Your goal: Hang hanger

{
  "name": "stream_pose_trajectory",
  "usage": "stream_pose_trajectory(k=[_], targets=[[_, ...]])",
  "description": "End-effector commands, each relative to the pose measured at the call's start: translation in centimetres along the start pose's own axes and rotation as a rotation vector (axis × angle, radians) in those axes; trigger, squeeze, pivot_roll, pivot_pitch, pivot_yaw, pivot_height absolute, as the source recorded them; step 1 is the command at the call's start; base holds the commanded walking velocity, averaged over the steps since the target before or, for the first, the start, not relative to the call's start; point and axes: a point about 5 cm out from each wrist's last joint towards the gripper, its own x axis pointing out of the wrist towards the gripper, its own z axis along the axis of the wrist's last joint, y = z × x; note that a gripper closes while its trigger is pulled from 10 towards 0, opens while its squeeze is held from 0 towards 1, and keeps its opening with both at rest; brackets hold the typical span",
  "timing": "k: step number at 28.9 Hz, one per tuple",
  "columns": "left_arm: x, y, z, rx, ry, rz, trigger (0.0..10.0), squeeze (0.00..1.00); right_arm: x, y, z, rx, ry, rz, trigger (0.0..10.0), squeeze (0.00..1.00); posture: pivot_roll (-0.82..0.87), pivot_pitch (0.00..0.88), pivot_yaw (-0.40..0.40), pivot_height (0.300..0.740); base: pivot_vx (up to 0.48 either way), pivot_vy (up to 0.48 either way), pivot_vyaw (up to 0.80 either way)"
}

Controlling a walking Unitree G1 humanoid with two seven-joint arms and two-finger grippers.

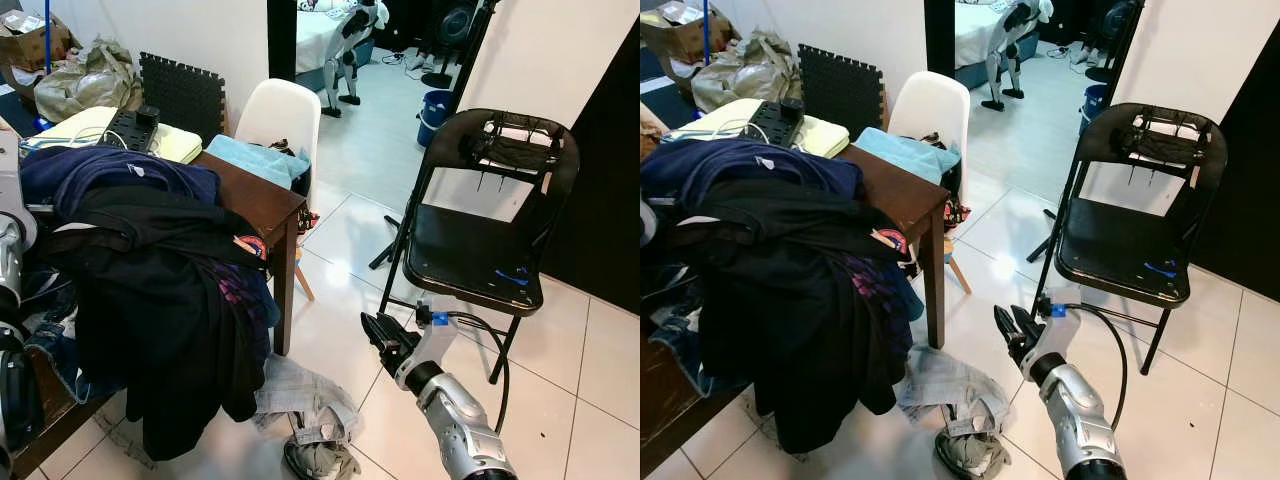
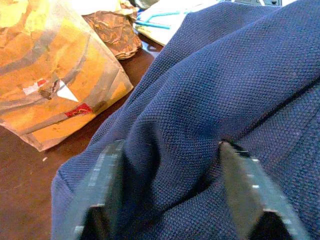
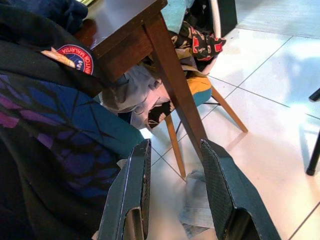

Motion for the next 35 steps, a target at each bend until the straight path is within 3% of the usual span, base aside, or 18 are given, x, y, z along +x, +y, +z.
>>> stream_pose_trajectory(k=[1,8,19,22,23,26,28,30,32,34,35], targets=[[0.1,0.4,0.0,-0.024,0.008,0.01,0.0,0.0,-0.2,-0.2,0.0,-0.011,0.015,-0.009,10.0,0.0,0.04,0.135,-0.064,0.74,0.0,0.0,0.0],[0.1,0.7,0.6,-0.027,-0.013,0.022,0.0,0.0,0.0,-0.2,0.1,-0.012,0.014,-0.014,10.0,0.0,0.05,0.124,-0.06,0.74,0.0,0.0,0.0],[0.0,0.6,3.2,-0.074,-0.126,0.038,0.0,0.0,0.7,0.0,0.3,-0.005,-0.005,-0.015,10.0,0.0,0.06,0.078,-0.047,0.74,0.0,0.0,0.0],[-2.5,-0.8,11.8,-0.181,-0.554,0.047,0.0,0.0,1.3,-0.1,1.4,0.003,-0.057,-0.03,10.0,0.0,0.06,0.029,-0.033,0.74,0.0,0.0,0.0],[-2.5,-0.8,11.8,-0.181,-0.554,0.047,0.0,0.0,1.3,-0.1,1.4,0.003,-0.057,-0.03,10.0,0.0,0.06,0.029,-0.033,0.74,0.0,0.0,0.0],[-6.5,-5.2,18.2,-0.221,-0.887,-0.18,0.0,0.0,1.4,-0.5,1.8,0.011,-0.086,-0.049,10.0,0.0,0.06,0.007,-0.023,0.74,0.0,0.0,0.0],[-7.2,-6.0,18.9,-0.218,-0.928,-0.225,0.0,0.0,1.4,-0.5,1.8,0.011,-0.089,-0.052,10.0,0.0,0.06,0.002,-0.02,0.74,0.0,0.0,0.0],[-9.1,-8.3,20.7,-0.192,-1.036,-0.325,0.0,0.0,1.5,-0.5,1.9,0.019,-0.106,-0.063,10.0,0.0,0.06,0.0,-0.002,0.74,0.0,0.0,0.0],[-9.1,-8.3,20.7,-0.192,-1.036,-0.325,0.0,0.0,1.5,-0.5,1.9,0.019,-0.106,-0.063,10.0,0.0,0.06,0.0,-0.002,0.74,0.0,0.0,0.0],[-11.7,-10.6,22.6,-0.19,-1.177,-0.453,0.0,0.0,1.4,-0.8,2.2,0.039,-0.138,-0.091,10.0,0.0,0.06,0.0,0.011,0.74,0.0,0.0,0.0],[-11.7,-10.6,22.6,-0.19,-1.177,-0.453,0.0,0.0,1.4,-0.8,2.2,0.039,-0.138,-0.091,10.0,0.0,0.06,0.0,0.011,0.74,0.0,0.0,0.0]])
